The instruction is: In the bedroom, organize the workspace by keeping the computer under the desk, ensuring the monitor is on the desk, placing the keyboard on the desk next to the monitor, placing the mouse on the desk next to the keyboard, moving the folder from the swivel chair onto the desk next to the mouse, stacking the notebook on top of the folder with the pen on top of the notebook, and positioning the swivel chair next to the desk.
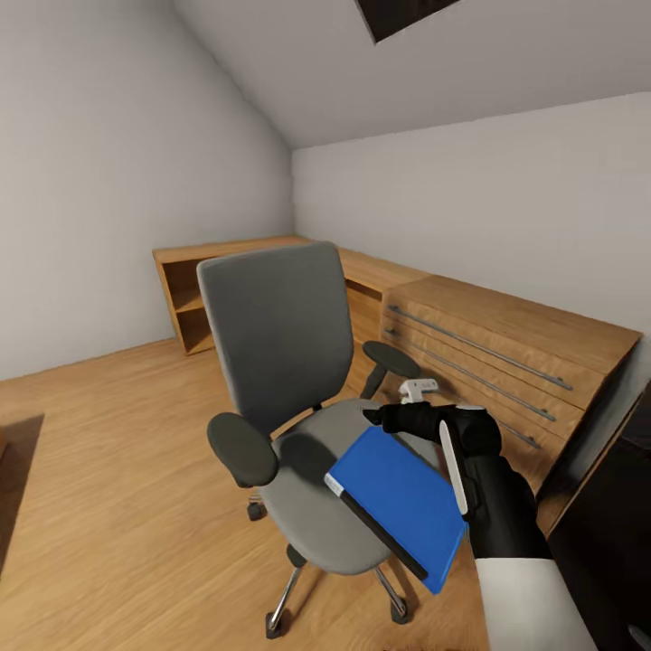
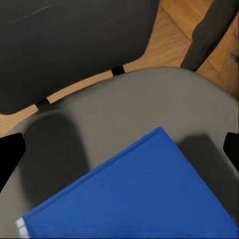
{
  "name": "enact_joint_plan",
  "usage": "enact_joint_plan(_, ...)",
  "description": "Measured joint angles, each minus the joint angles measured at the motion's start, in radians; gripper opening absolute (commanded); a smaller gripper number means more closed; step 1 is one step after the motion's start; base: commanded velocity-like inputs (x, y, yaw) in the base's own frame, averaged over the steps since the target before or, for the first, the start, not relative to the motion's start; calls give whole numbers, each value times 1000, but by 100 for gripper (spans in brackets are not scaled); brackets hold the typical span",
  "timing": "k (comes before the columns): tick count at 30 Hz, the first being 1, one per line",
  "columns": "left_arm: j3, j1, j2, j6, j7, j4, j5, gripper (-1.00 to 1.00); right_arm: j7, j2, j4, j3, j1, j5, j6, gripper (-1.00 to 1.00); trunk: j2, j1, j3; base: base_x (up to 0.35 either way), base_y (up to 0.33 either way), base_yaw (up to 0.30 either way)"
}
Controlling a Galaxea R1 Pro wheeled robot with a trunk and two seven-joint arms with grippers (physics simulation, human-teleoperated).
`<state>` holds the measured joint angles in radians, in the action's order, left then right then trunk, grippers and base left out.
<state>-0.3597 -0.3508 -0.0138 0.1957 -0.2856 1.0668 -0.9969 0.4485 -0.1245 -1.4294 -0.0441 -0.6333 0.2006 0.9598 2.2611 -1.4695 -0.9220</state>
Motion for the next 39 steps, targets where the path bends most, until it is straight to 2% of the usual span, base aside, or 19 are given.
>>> enact_joint_plan(12,-1,0,0,0,0,0,0,100,-2,-3,-30,-6,14,-3,84,100,0,0,7,0,35,-298)
enact_joint_plan(18,-1,0,-1,0,1,0,0,100,-1,-5,-32,-12,15,-4,84,100,0,0,10,0,223,-295)
enact_joint_plan(22,-1,0,0,0,1,1,0,100,0,-6,-32,-33,15,-4,84,100,0,0,12,0,267,-293)
enact_joint_plan(23,-1,0,0,0,1,1,0,100,0,-6,-32,-59,15,-3,83,100,0,0,13,0,277,-293)
enact_joint_plan(32,-1,0,1,0,0,2,-1,100,0,-7,-32,-81,14,-6,84,100,0,0,19,0,161,-290)
enact_joint_plan(35,-1,-1,2,0,2,8,-2,100,0,-8,-32,-84,14,-25,84,100,0,0,21,0,31,-284)
enact_joint_plan(39,-1,-3,2,0,3,9,-2,100,0,-8,-32,-93,14,-80,84,100,0,0,24,0,14,-282)
